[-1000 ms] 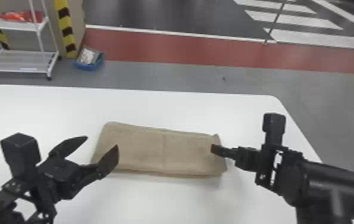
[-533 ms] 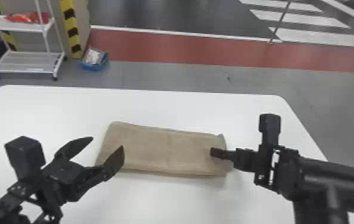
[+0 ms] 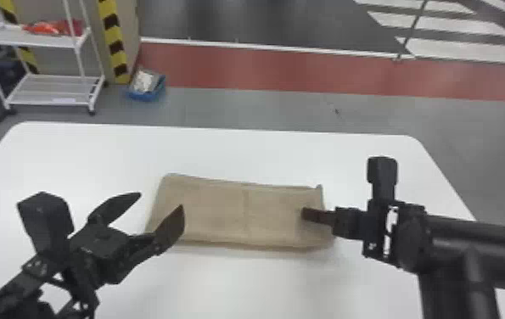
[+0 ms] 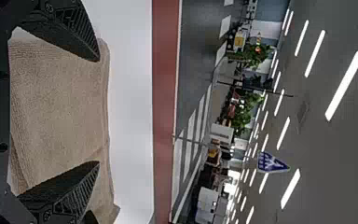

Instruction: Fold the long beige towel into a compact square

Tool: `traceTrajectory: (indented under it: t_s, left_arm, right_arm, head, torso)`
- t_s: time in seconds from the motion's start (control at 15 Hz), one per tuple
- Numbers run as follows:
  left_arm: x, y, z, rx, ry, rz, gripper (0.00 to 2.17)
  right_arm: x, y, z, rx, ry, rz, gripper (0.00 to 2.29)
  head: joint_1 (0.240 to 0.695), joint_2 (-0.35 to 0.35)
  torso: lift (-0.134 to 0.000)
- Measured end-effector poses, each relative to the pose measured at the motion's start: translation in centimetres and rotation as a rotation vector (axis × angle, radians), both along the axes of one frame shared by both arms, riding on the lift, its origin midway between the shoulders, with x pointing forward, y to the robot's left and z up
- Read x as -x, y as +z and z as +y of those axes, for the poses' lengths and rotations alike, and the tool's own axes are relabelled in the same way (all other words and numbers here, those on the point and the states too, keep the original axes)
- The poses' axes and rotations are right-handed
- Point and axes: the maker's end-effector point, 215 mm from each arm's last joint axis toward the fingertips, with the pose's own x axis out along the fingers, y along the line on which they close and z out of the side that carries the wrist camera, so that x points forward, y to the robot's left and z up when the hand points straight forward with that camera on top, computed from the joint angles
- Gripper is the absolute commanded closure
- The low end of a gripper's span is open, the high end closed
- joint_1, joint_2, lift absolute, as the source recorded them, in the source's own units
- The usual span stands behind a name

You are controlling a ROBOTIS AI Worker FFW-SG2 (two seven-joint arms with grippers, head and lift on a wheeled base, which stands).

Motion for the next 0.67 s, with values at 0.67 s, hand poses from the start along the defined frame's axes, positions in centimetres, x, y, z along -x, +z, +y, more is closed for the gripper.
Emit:
traceTrajectory:
  t_s: [0.67]
  left_arm:
    - [-0.6, -0.9, -3.9, 0.057, -0.069, -0.008, 0.25]
  right_arm:
    - [-0.5, 2.3, -0.1, -0.081, 0.013, -0.095, 0.97]
  head:
    - [0.695, -0.169]
  torso:
    - [-0.124]
